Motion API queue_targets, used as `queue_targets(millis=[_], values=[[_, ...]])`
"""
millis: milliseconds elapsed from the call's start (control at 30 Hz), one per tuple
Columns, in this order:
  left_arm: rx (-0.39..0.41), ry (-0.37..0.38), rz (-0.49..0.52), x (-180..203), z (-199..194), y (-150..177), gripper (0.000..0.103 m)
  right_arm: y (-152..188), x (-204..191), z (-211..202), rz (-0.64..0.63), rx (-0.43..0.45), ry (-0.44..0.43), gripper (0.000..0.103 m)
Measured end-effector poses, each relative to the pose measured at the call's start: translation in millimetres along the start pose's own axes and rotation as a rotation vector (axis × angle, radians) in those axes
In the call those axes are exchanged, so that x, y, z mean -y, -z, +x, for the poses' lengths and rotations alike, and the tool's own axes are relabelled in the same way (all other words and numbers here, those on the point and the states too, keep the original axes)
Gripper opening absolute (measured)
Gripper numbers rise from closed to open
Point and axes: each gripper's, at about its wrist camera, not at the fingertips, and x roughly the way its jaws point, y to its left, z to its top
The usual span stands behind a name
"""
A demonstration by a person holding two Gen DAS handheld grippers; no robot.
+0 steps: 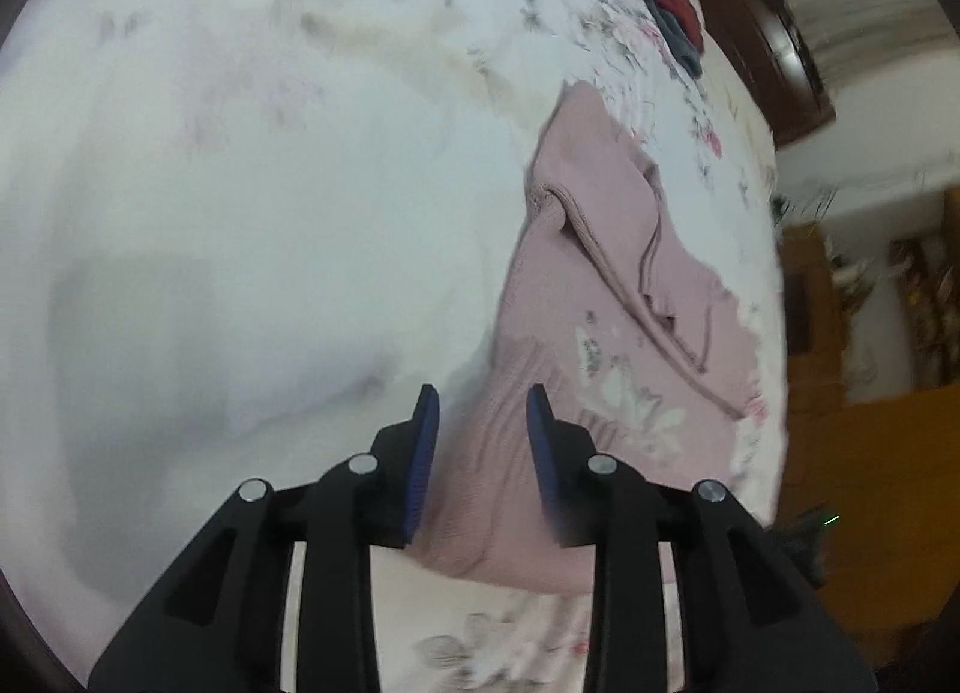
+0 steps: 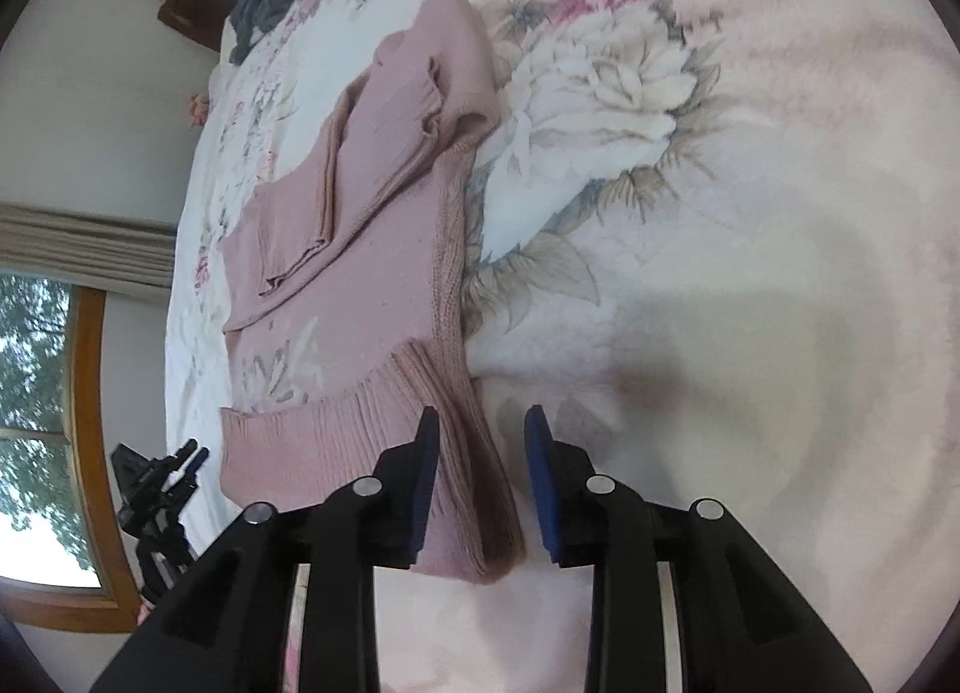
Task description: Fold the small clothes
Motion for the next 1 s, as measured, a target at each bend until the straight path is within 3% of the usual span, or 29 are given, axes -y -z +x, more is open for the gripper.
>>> queue_targets(millis=[133,200,367,467,567,733,767,900,1000], values=[[-0.024,-0.058,0.156,23,7,4,0.044,1,-14,-8,-0.065,0.025,0.003,0.032],[-0.045,-0.09,0.241,36,18,8,0.048,1,-27,-9,-0.125,0.033,0.036,0.039],[-0.084,-0.172,0.374,55,48,13,0.051,5,-55,0,-0.306,0.02,0.129,0.047],[-0.087,-0.214,0.422,61,63,13,0.051,8,-66,13,-0.391,0.007,0.189,0.048],[-0.07,-0.249,0.467,67,70,15,0.048,9,-72,23,-0.436,0.005,0.195,0.048],[-0.06,-0.272,0.487,67,75,17,0.031,6,-82,52,-0.486,-0.035,0.259,0.048],[-0.051,-0.271,0.491,68,73,18,0.027,5,-82,56,-0.487,-0.045,0.269,0.047],[-0.013,-0.278,0.521,74,62,24,0.012,7,-87,64,-0.524,-0.041,0.308,0.021],[0.005,-0.237,0.523,80,50,28,0.01,13,-94,57,-0.57,-0.022,0.312,0.012]])
